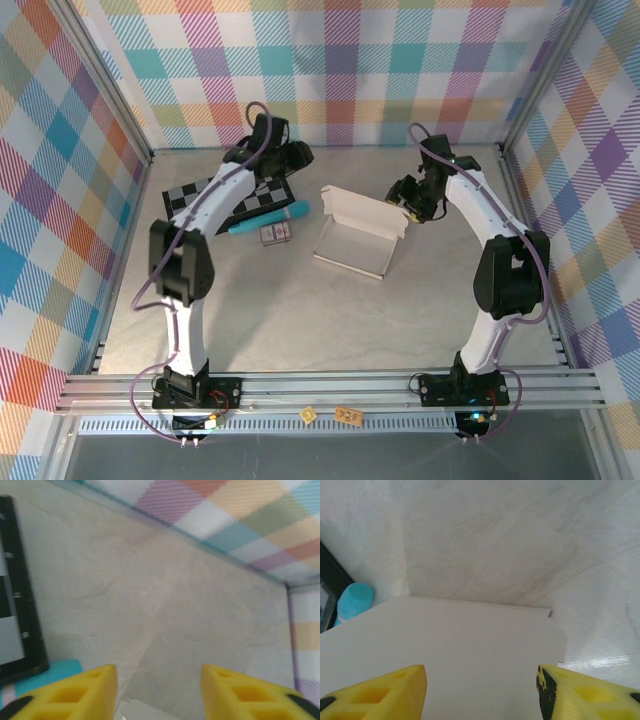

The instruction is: Fold the paper box

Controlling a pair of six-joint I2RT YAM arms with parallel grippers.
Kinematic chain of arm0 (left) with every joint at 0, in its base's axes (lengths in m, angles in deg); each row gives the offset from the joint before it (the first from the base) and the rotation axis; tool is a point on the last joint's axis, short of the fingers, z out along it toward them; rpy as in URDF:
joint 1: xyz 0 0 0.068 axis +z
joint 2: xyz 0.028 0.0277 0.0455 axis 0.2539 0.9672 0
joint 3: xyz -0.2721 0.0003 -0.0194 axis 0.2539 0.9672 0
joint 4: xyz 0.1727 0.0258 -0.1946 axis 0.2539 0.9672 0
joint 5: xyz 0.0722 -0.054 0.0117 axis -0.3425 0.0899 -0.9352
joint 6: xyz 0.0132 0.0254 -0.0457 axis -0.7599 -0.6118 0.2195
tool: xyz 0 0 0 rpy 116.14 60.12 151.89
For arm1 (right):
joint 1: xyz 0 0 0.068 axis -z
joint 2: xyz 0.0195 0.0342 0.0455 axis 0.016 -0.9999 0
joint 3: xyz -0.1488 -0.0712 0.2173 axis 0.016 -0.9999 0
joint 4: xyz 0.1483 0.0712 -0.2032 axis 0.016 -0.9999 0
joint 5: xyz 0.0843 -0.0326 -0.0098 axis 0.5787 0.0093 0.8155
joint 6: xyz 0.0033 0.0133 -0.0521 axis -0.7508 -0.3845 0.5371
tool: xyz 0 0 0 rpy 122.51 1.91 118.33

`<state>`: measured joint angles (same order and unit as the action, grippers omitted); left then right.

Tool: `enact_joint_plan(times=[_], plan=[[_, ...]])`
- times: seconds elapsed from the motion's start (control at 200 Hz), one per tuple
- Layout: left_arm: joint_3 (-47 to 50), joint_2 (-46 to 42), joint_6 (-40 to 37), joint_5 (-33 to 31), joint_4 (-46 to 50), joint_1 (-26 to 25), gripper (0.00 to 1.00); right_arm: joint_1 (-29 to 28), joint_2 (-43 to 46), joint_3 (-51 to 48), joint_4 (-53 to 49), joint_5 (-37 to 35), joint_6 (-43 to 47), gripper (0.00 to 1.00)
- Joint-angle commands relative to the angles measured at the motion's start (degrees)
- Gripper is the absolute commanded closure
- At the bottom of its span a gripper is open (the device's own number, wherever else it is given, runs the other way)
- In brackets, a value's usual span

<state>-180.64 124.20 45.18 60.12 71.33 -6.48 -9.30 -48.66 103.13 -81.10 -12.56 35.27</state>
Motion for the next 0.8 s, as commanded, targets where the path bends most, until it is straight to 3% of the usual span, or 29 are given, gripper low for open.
enact_joint_plan(times=[0.0, 0.12, 0.215, 0.36, 0.55, 0.795], plan=[[-3.9, 2.0, -5.5, 3.7, 10.1, -0.2, 0.59, 1.9, 6.0, -3.0, -0.6, -7.1, -0.6, 0.40], [12.7, -7.7, -15.1, 0.8, -3.4, -0.4, 0.59, 2.0, 16.5, -14.8, 9.5, -9.5, 4.8, 0.44], [23.4, -12.2, -19.9, 7.3, -14.6, 0.0, 0.56, 1.6, 26.5, -27.4, 21.2, -4.1, 9.9, 0.46], [25.6, -10.3, -27.8, 15.4, -17.0, -0.8, 0.56, 0.3, 34.3, -39.4, 29.6, -0.6, 18.1, 0.50], [23.3, -7.4, -38.7, 16.2, -15.0, -1.7, 0.54, -0.4, 29.2, -36.9, 26.1, -0.2, 27.9, 0.48], [19.8, -3.0, -43.5, 19.9, -14.2, -1.4, 0.51, -0.2, 20.6, -30.1, 25.1, -2.2, 33.4, 0.51]])
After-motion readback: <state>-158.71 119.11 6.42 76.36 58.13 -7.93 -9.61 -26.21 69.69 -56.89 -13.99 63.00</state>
